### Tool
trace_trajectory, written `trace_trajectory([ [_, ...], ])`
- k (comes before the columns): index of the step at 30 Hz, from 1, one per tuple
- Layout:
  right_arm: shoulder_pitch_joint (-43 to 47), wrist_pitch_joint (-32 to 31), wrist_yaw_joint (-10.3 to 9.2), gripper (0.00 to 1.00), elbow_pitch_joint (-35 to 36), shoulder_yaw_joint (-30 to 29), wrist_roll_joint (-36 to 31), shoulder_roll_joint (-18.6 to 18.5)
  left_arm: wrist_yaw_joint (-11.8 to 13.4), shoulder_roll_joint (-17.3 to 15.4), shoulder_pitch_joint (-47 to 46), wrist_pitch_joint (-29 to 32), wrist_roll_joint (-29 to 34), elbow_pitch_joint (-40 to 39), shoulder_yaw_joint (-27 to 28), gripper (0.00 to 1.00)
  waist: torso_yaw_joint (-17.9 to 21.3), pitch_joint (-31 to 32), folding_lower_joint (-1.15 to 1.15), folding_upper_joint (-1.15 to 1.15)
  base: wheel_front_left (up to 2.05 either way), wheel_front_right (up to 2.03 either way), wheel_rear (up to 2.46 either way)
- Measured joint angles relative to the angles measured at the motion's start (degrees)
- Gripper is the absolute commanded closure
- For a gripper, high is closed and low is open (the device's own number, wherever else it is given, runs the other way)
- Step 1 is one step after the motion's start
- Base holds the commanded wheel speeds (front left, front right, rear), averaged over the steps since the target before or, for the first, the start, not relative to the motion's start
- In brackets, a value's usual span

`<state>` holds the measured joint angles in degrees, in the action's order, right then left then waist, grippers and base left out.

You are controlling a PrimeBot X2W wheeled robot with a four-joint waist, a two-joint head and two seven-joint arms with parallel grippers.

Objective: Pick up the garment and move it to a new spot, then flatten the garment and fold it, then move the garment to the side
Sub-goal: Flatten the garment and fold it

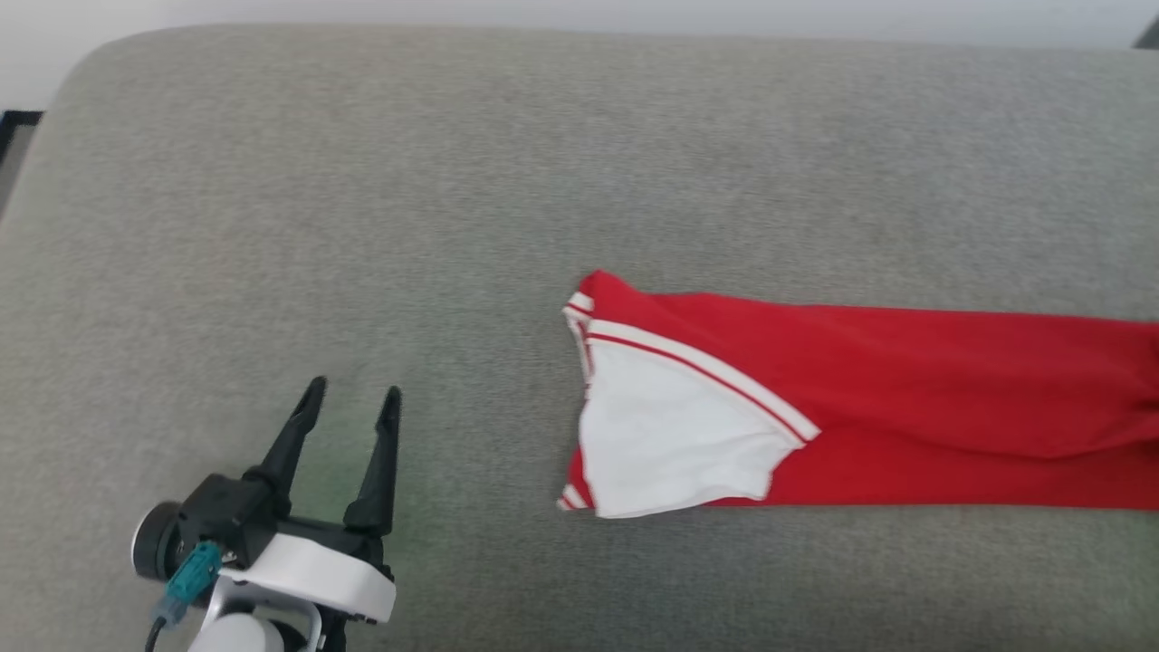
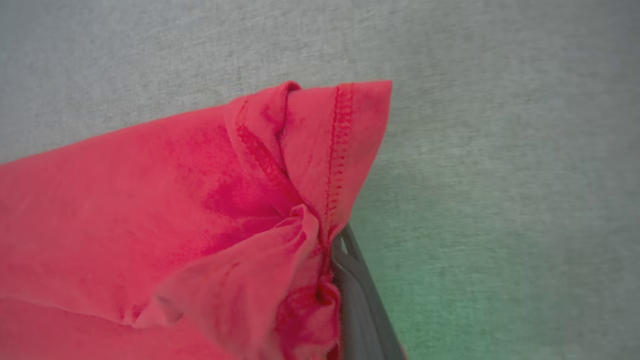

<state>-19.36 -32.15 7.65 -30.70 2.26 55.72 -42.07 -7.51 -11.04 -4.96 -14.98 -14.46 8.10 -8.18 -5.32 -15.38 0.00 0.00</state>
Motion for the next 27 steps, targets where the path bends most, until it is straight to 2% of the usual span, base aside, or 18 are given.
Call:
trace_trajectory([
  [8, -1.2, 0.9, -0.02, 1.0, -2.7, -4.8, 0.8, -4.6, 0.0, -2.3, -2.5, 0.0, -0.5, -0.9, -2.4, 0.0, 3.4, -1.3, 0.0, 0.0, 0.0, 0.0, 0.0],
  [16, -1.5, 3.2, -0.02, 1.0, -5.9, -9.4, 1.2, -8.3, 0.0, -3.5, -4.5, 0.0, -0.3, -1.5, -2.1, 0.0, 4.8, -3.6, 0.0, 0.0, 0.0, 0.0, 0.0],
  [20, -1.2, 3.5, -0.15, 1.0, -6.0, -9.7, 1.1, -8.1, 0.0, -3.4, -4.6, 0.0, 0.4, -1.5, -1.9, 0.0, 5.3, -3.8, 0.0, 0.0, 0.0, 0.0, 0.0],
  [27, 0.5, 3.4, -0.16, 1.0, 1.6, -6.8, 2.6, -5.1, 0.0, -2.8, -4.5, 0.0, 0.9, -1.5, -1.4, 0.0, 5.5, -2.5, 0.0, 0.0, 0.0, 0.0, 0.0],
])
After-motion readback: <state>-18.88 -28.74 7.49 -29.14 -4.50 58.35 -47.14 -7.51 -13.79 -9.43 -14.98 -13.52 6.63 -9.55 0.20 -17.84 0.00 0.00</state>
